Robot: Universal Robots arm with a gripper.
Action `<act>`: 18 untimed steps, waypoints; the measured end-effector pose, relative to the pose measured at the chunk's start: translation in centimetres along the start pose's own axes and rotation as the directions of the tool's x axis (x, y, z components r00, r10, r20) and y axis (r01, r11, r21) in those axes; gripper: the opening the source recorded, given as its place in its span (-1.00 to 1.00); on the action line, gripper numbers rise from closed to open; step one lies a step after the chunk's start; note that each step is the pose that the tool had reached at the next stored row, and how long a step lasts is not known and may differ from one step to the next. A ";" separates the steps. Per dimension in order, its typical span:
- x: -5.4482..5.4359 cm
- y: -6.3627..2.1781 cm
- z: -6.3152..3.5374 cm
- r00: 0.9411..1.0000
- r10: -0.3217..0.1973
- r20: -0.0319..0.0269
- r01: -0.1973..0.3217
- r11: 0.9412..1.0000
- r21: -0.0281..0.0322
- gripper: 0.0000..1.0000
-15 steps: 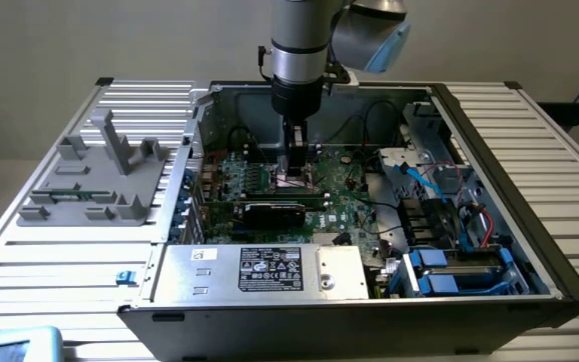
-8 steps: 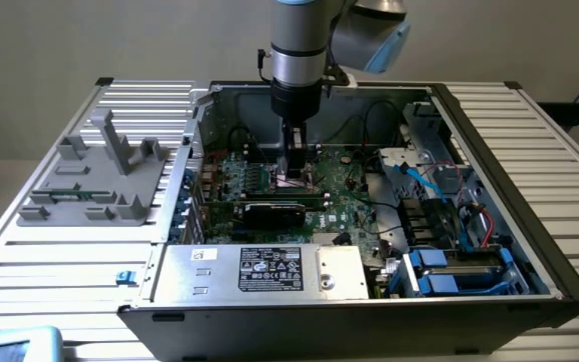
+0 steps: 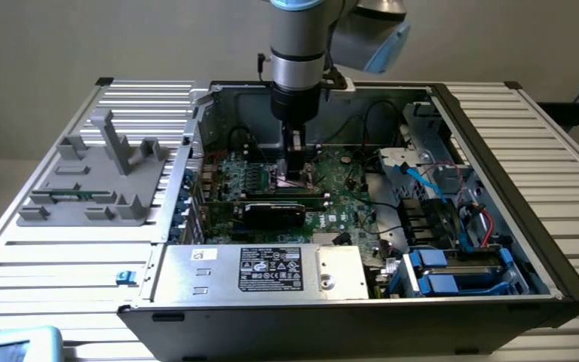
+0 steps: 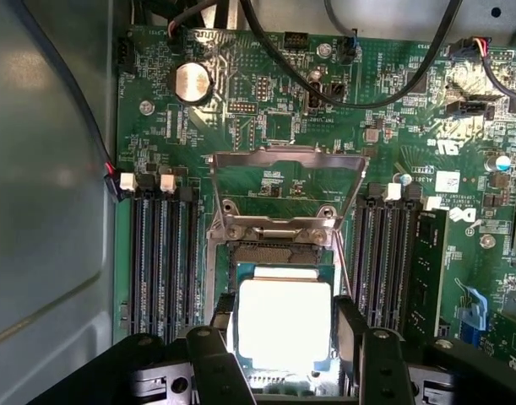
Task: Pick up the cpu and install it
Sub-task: 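Place the cpu into insertion slot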
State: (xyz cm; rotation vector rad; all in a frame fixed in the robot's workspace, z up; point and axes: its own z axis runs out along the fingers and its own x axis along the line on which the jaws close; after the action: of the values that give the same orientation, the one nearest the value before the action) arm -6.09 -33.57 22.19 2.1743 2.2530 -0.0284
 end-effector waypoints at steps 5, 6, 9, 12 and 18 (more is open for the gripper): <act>0.3 -0.11 0.56 1.000 0.000 0.000 0.000 1.000 0.000 0.11; 0.3 -0.16 0.66 1.000 0.000 0.000 0.000 1.000 0.000 0.11; 0.3 -0.21 0.98 1.000 0.000 0.000 0.000 1.000 0.000 0.11; 0.3 -0.22 1.31 1.000 0.002 0.000 -0.002 1.000 0.000 0.11; 0.3 -0.21 1.70 1.000 0.008 0.000 -0.008 1.000 0.003 0.11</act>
State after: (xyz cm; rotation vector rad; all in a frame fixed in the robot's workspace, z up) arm -6.32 -33.30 20.48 2.1840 2.2458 -0.0317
